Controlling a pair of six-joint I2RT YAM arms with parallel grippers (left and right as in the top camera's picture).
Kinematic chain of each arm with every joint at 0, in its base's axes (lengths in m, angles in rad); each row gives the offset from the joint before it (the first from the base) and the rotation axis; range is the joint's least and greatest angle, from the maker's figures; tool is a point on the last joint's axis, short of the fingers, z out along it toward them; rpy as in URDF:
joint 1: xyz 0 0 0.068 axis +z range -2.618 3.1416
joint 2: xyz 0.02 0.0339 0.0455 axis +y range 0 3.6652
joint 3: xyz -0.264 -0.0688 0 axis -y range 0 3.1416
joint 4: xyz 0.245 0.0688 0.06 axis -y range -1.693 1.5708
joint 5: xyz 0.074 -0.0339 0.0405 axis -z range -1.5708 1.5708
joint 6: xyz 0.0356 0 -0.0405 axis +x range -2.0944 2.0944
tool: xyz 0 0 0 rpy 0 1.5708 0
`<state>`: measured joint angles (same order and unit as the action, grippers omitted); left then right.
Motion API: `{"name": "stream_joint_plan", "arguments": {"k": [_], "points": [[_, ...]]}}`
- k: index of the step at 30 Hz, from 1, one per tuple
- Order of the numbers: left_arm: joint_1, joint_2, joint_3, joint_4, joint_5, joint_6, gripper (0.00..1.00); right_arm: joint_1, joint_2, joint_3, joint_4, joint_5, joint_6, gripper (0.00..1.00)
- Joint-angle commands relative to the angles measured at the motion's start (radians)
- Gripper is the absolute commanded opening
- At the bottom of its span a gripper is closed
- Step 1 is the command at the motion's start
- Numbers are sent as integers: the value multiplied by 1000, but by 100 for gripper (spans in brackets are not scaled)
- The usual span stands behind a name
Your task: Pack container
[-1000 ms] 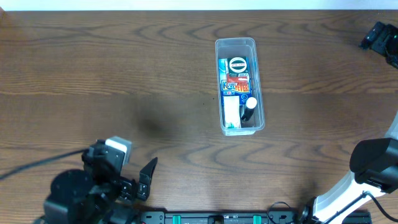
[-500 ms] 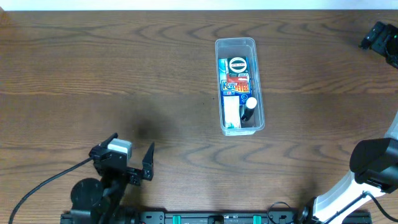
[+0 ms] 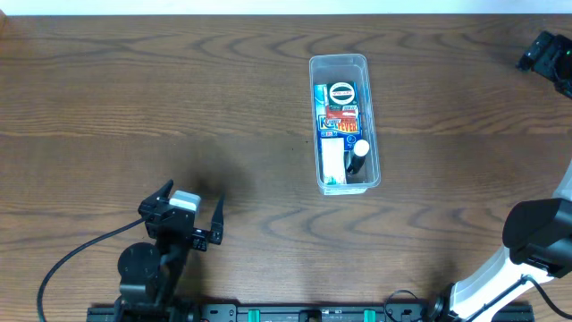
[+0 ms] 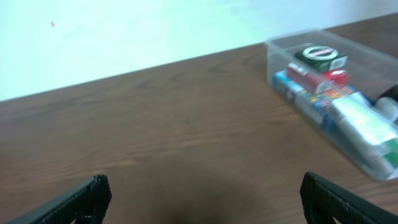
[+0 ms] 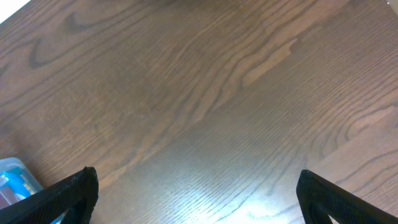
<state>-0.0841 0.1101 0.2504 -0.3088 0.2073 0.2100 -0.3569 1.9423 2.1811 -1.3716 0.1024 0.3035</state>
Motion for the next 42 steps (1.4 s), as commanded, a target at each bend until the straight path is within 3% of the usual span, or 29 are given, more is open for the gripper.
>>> {"name": "stream_joint_plan", "arguments": {"k": [1, 6, 22, 33, 42], "points": [[30, -34, -39, 18, 10, 18, 98, -10, 10, 0, -1, 6, 6, 99], [67, -109, -103, 37, 10, 15, 98, -10, 10, 0, -1, 6, 6, 99], [164, -108, -151, 73, 13, 3, 98, -10, 10, 0, -1, 6, 6, 99], [164, -108, -247, 268, 20, -7, 98, -10, 10, 0, -1, 6, 6, 99], [164, -108, -247, 294, 21, -5, 98, -10, 10, 0, -1, 6, 6, 99]]}}
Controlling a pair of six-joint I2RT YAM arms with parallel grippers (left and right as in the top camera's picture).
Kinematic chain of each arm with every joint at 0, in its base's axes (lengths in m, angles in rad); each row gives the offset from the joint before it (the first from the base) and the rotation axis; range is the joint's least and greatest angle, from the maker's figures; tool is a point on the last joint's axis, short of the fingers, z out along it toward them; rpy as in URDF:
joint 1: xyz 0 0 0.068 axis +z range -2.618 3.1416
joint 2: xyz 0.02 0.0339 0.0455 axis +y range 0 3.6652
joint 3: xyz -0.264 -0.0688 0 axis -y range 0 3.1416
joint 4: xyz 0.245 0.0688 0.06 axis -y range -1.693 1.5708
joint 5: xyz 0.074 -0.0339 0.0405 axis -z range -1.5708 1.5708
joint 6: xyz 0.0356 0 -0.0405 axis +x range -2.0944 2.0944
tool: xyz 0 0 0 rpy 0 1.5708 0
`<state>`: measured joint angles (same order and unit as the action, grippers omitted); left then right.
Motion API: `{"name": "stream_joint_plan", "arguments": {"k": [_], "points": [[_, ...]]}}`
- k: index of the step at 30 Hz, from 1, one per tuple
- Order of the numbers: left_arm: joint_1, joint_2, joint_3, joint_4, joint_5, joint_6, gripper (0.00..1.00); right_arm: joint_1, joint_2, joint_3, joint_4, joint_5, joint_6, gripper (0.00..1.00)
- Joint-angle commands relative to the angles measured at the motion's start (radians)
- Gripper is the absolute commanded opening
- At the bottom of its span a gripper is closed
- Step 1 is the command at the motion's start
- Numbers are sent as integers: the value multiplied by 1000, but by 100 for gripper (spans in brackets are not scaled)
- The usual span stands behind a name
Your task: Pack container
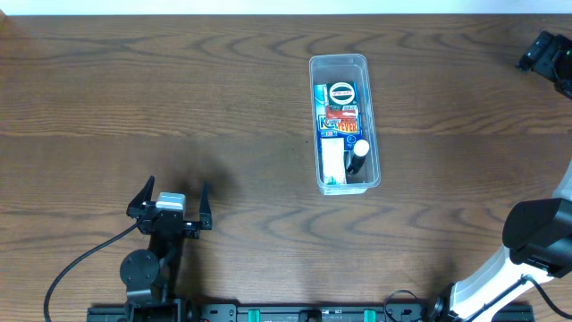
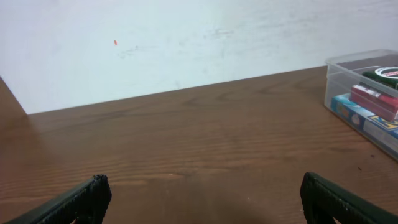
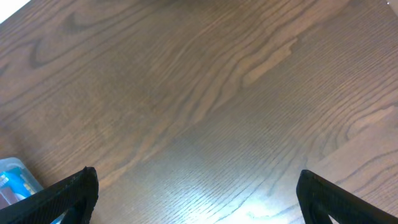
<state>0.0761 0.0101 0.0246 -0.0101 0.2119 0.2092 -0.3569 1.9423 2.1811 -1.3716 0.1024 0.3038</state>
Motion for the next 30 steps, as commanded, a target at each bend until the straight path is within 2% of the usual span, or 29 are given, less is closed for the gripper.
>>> {"name": "stream_joint_plan", "arguments": {"k": [1, 30], "points": [[4, -8, -21, -12, 16, -4, 98, -10, 10, 0, -1, 6, 6, 99], [4, -5, -21, -37, 16, -4, 98, -10, 10, 0, -1, 6, 6, 99]]}}
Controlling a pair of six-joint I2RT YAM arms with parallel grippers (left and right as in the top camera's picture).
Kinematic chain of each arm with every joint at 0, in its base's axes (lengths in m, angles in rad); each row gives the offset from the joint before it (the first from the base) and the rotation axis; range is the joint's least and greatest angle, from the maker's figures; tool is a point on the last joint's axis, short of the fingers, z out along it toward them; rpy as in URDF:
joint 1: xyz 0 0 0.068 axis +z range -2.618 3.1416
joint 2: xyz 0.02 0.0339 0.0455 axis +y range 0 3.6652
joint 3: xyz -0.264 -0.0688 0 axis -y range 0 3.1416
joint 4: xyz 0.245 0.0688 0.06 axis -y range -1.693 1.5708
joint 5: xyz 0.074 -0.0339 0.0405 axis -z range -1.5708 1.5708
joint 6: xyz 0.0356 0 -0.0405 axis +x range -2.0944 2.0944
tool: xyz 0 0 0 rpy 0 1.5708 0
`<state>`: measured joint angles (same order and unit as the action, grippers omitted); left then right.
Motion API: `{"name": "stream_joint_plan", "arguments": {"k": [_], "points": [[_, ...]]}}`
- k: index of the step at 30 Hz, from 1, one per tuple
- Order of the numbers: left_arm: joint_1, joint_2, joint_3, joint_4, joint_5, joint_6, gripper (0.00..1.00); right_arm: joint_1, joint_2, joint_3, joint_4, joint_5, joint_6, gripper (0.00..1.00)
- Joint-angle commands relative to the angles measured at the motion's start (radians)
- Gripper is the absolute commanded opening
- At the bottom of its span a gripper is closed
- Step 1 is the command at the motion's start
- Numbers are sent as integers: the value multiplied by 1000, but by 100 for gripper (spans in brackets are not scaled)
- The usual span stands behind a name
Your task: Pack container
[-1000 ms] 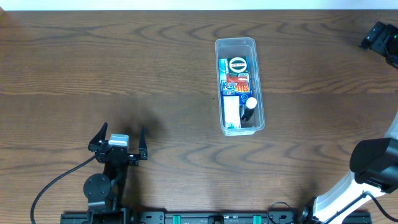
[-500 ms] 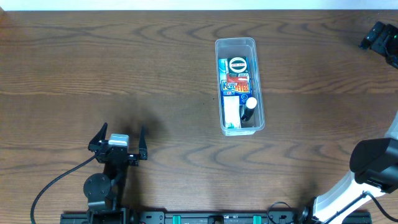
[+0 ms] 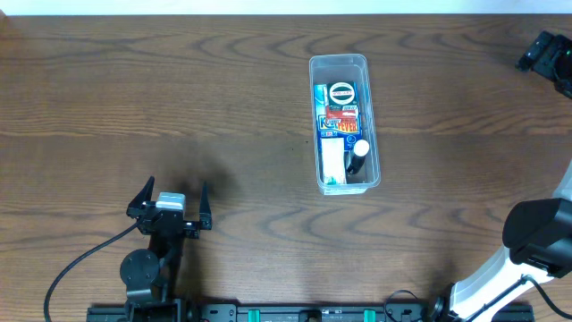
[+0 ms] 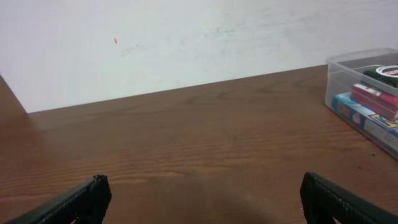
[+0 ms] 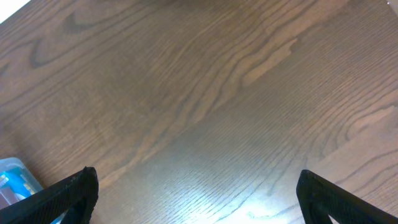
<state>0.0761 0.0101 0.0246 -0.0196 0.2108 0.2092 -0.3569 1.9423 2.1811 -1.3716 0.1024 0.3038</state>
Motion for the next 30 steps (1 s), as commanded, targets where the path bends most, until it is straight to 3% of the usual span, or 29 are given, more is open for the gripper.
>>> {"name": "stream_joint_plan", "arguments": {"k": [1, 12, 30], "points": [[4, -5, -21, -28, 17, -4, 98, -10, 10, 0, -1, 6, 6, 99], [4, -5, -21, -28, 17, -4, 98, 0, -39, 0, -1, 6, 6, 99], [4, -5, -21, -28, 17, -4, 98, 155, -632, -69, -1, 6, 6, 99]]}}
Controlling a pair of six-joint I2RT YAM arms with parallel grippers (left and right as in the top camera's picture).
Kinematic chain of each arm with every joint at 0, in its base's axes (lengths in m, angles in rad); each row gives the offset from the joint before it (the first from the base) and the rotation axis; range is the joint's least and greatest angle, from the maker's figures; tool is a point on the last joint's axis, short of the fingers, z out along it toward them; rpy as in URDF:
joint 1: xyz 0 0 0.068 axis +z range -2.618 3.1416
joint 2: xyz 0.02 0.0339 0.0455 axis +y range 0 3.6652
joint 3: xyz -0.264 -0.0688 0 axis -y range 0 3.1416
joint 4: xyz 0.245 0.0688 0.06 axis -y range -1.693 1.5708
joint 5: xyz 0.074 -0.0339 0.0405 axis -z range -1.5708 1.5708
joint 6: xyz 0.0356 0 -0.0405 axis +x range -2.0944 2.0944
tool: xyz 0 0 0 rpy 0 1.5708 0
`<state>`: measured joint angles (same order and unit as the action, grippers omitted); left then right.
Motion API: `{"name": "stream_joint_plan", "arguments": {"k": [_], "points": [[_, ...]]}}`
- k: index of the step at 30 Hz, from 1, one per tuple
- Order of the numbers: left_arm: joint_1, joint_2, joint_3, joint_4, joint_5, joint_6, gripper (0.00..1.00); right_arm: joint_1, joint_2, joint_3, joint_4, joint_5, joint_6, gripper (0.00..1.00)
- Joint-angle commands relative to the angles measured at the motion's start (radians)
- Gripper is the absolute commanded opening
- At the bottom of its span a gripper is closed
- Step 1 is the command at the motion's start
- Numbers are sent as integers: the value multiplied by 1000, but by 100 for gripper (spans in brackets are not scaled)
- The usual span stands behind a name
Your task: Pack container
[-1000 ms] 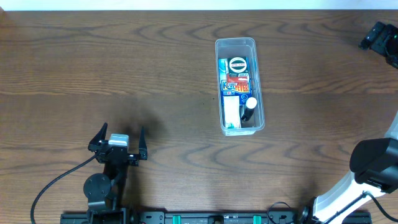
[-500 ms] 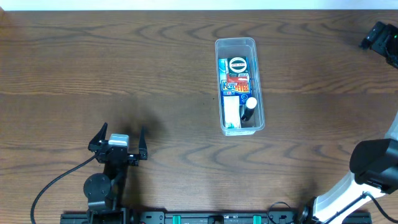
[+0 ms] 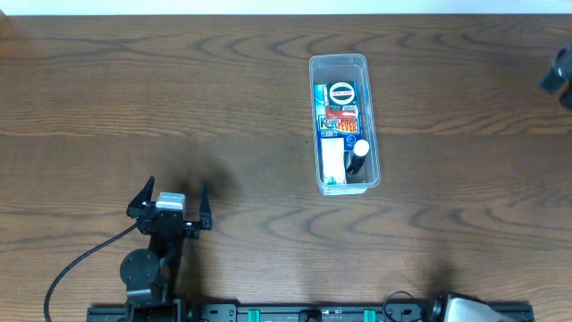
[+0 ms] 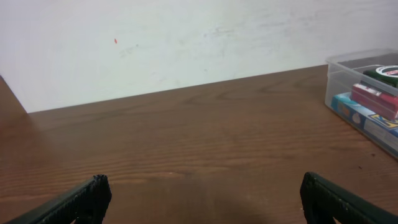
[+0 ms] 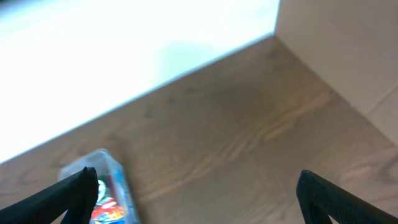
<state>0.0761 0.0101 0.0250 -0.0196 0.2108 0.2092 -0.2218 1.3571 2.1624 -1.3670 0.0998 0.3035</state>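
A clear plastic container (image 3: 344,122) stands right of the table's middle. It holds a green box with a round logo (image 3: 341,92), a red pack, a blue box, a white tube and a small black bottle with a white cap (image 3: 359,152). My left gripper (image 3: 176,188) rests open near the front left, well away from it, and the container (image 4: 367,93) shows at the right of the left wrist view. At the far right edge my right gripper (image 3: 559,73) is a blur, open and empty in its own view (image 5: 199,199), with the container (image 5: 106,186) at lower left.
A white wall (image 4: 186,43) runs behind the table's back edge. A beige panel (image 5: 348,43) stands at the table's right end. The left arm's black cable (image 3: 76,264) loops at the front left. Bare wood (image 3: 223,107) lies between the left gripper and the container.
The right arm has moved: its wrist view, then close over bare wood, now takes in the wall, the panel and the container, blurred. Its body has left the overhead's lower right. The left arm is unchanged.
At first my left gripper was open at the front left, turned towards the container, and the right was parked at the far right. Then the left sat a little further back, facing straight ahead, and stayed so. Now the right arm has shifted; the container's contents are the same throughout.
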Motion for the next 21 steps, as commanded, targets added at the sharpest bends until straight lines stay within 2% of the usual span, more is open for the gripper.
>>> {"name": "stream_joint_plan", "arguments": {"k": [1, 6, 12, 15, 19, 21], "points": [[4, -5, -21, -28, 17, -4, 98, 20, -78, -73, -6, 8, 6, 99], [4, -5, -21, -28, 17, -4, 98, 21, -253, -253, -5, 11, 6, 99], [4, -5, -21, -28, 17, -4, 98, 62, -451, -506, 8, 133, -31, 99], [4, -5, -21, -28, 17, -4, 98, 83, -538, -634, 95, 99, -31, 99], [4, -5, -21, -28, 17, -4, 98, 109, -673, -877, 293, 30, -32, 99], [4, -5, -21, -28, 17, -4, 98, 132, -771, -1067, 463, -15, -56, 99]]}}
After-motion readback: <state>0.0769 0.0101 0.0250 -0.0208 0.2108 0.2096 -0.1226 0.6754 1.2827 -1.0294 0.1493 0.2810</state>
